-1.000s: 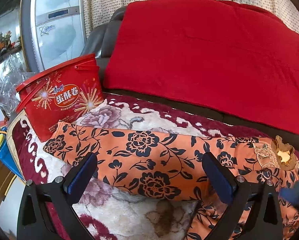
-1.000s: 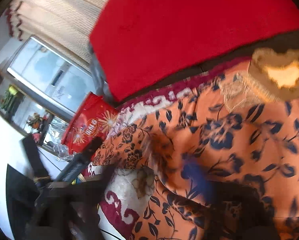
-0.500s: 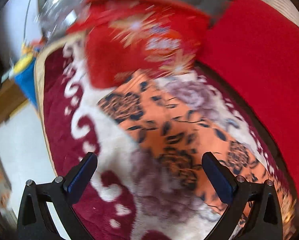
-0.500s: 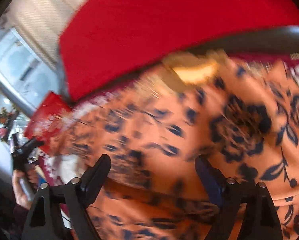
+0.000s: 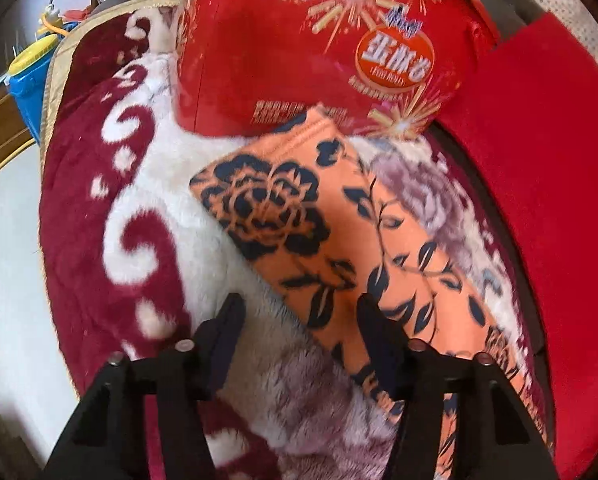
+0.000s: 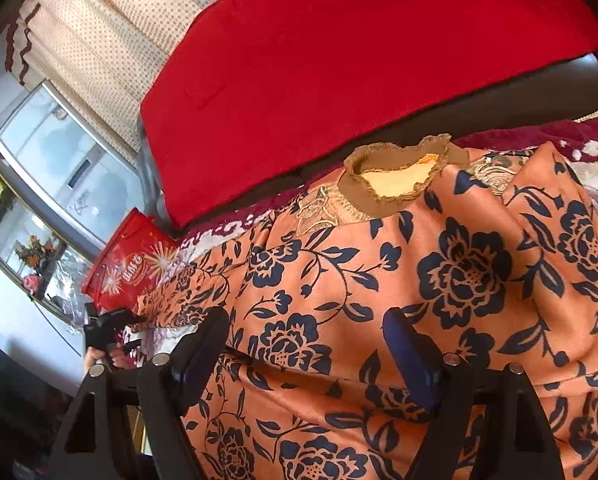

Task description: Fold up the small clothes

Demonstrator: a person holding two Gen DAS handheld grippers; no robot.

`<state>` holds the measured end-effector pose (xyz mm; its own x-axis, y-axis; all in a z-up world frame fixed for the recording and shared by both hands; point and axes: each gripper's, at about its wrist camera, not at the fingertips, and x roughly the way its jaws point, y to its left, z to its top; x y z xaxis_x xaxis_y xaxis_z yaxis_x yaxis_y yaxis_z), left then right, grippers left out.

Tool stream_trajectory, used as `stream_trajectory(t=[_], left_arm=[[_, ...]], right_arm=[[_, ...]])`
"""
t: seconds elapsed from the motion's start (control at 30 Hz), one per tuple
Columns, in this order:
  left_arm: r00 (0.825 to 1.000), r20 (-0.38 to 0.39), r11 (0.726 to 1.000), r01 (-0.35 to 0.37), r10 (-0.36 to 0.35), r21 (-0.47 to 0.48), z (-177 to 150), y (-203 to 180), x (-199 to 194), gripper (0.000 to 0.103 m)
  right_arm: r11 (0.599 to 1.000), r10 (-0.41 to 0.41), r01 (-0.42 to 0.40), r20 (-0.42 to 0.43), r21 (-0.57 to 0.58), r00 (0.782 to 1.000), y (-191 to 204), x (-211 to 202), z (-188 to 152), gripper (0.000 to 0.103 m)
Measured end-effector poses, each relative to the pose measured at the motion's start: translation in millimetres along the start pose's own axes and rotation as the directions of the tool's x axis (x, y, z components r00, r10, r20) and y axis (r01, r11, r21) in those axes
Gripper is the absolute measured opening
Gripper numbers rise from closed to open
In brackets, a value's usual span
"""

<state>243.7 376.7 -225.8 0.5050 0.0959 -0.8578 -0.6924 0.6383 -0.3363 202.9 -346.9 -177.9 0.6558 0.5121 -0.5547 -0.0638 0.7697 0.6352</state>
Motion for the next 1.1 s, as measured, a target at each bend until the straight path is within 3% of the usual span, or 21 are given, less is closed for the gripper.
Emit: stream_trajectory(t=[0.2,0.27,0.33,0.43,0.5,0.63,0.7,0.8,0.97,1.1], left_arm=[[0.999,0.026,1.000,0.018,-0.019,0.007,10.6,-3.5,8.8,0.040],[0.999,0.040,1.000,0.016,-0.017,0.023,11.3,-7.8,10.4,0.029],[0.998,0.040,0.999,0.050,-0.051,0.020,11.1,-9.4,12.9,0.007],[0.989,0.077,0.992,0.130,-0.130,0.001,7.6,-12.3,3.5,0.007],[0.981,0.113,0.987,0.151,-0.156,0.050,2.9,-27.1,-11.4,0.006],[0.957,0.165,0.945,0.189,-0.238,0.267,-27.0,-86.6,-56.6,0.006],[0.937,0.186,0.895,0.205,-0.297,0.395,-53.5,-122.0,-80.9,0.006],[0.903,0.149,0.786,0.258,-0.403,0.562,-103.3,-173.4,-108.7,0.006],[0.866,-0.041,0.552,0.353,-0.498,0.756,-204.9,-247.7,-126.4,0.006],[0.852,-0.216,0.345,0.408,-0.477,0.846,-299.1,-288.3,-124.8,0.006]], right_arm=[[0.999,0.014,-0.016,0.026,0.051,1.000,-11.4,-8.0,3.5,0.081],[0.998,0.015,-0.016,0.030,0.057,0.999,-13.2,-8.1,3.7,0.081],[0.998,0.011,-0.013,0.038,0.055,0.999,-13.6,-11.2,4.0,0.081],[0.998,0.014,-0.018,0.059,0.062,0.998,-15.5,-17.3,4.8,0.081],[0.998,0.013,-0.018,0.074,0.068,0.997,-17.8,-21.3,5.9,0.081],[0.995,0.012,-0.021,0.097,0.095,0.995,-25.2,-28.8,8.1,0.081],[0.994,0.005,-0.017,0.108,0.108,0.994,-29.2,-32.4,8.4,0.081],[0.990,0.002,-0.018,0.123,0.137,0.992,-38.1,-39.3,10.0,0.081],[0.982,-0.004,-0.023,0.142,0.187,0.990,-56.4,-50.6,12.0,0.081],[0.971,-0.010,-0.028,0.158,0.236,0.987,-73.2,-58.1,14.9,0.082]])
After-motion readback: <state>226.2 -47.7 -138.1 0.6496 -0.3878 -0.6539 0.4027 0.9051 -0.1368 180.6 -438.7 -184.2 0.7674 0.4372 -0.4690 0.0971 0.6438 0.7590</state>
